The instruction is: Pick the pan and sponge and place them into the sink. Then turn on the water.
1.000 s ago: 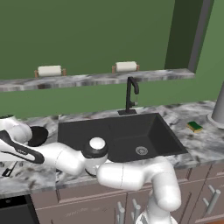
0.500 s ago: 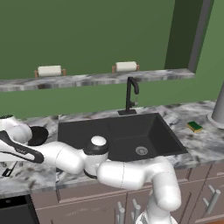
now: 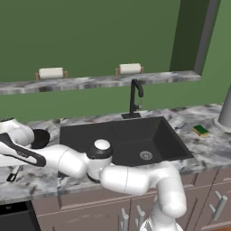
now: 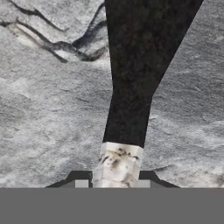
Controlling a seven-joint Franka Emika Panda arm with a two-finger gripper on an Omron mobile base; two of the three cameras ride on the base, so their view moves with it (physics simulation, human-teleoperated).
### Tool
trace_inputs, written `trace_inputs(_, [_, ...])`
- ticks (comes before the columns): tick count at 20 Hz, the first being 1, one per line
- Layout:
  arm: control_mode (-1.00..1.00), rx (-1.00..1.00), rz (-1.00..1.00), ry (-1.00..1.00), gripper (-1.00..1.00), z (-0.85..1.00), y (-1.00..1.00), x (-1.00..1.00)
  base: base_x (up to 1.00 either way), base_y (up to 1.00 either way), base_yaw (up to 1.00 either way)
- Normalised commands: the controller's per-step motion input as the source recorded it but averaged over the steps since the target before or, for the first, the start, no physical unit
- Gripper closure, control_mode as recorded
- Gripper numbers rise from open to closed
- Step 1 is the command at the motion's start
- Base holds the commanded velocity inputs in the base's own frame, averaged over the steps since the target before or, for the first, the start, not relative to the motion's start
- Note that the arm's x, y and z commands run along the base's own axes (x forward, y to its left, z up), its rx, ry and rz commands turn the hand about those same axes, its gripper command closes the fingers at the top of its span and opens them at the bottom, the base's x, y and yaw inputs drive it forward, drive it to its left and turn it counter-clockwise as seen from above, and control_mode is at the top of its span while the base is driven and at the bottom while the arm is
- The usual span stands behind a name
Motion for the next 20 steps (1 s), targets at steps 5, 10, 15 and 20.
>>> trace_inputs(5, [-1.0, 0.0, 0.0, 0.0, 1.0, 0.0, -0.45, 0.0, 0.0, 0.0, 0.0])
trace_inputs(10, [-1.0, 0.03, -0.02, 0.0, 1.0, 0.46, -0.5, -0.25, 0.0, 0.0, 0.0])
trace_inputs(15, [-1.0, 0.05, 0.0, 0.0, 1.0, 0.61, -0.7, -0.69, 0.0, 0.0, 0.0])
trace_inputs(20, [-1.0, 0.04, 0.0, 0.0, 1.0, 0.36, -0.96, -0.71, 0.0, 0.0, 0.0])
